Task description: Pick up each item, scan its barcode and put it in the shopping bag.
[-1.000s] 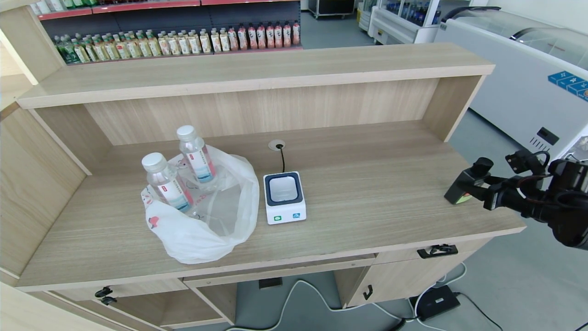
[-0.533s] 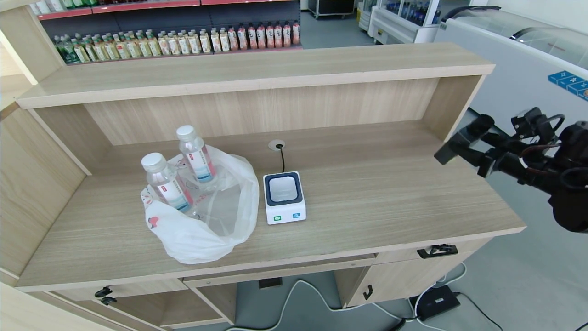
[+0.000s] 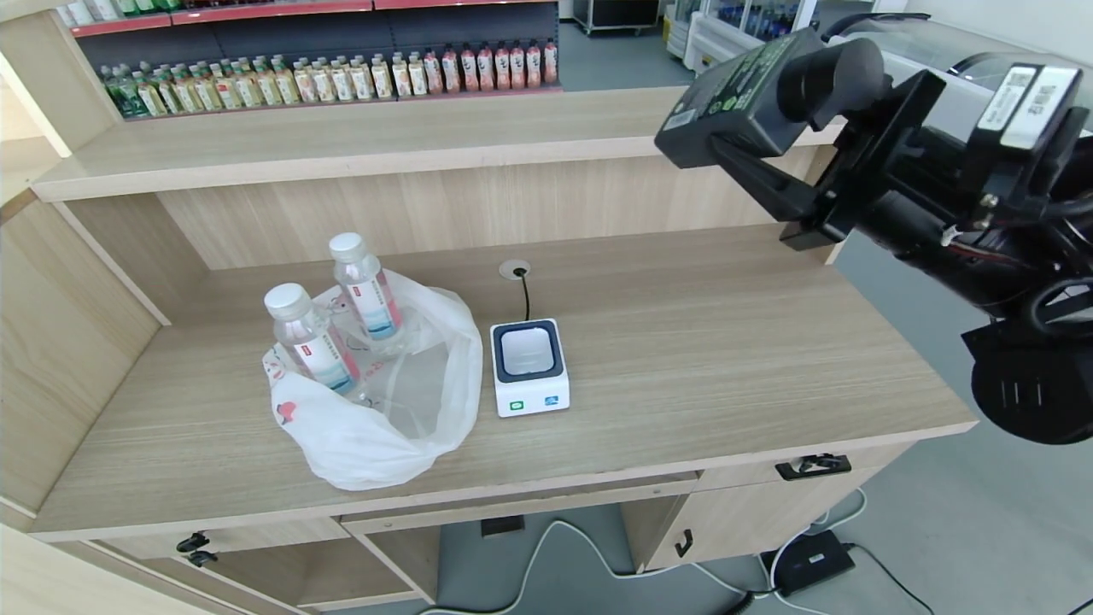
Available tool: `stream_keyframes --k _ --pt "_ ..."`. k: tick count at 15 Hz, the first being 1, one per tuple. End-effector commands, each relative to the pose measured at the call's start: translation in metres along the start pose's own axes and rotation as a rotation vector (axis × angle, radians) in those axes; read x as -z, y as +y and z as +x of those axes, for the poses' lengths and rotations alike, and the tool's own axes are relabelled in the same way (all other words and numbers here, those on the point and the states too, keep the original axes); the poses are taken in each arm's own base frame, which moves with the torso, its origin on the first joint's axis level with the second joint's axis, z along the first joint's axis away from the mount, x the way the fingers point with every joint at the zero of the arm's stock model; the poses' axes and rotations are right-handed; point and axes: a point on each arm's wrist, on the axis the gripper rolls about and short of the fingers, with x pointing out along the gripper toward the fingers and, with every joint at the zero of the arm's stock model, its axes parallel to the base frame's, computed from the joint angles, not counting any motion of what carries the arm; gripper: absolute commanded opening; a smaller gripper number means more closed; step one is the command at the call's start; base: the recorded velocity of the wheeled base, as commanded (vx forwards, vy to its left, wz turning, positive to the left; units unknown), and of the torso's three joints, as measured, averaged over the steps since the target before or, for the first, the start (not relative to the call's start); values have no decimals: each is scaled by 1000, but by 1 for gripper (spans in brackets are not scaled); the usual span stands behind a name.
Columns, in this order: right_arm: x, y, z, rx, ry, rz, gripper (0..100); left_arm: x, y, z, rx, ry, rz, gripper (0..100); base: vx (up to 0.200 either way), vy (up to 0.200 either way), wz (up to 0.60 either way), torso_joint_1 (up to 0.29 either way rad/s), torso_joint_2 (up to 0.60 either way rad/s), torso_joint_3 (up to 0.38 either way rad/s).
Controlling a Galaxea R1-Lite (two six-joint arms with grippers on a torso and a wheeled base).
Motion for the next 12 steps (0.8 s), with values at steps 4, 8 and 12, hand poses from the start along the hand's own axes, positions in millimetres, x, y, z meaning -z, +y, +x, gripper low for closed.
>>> stream_keyframes --k 4,8,12 --pt "-57 59 52 -157 -352 -27 0 0 0 0 0 -1 0 100 0 0 0 0 0 0" --pt "-78 95 59 -212 -428 8 0 0 0 0 0 -1 0 100 0 0 0 0 0 0" --pt "-79 111 47 -256 -406 28 0 0 0 0 0 1 0 100 0 0 0 0 0 0"
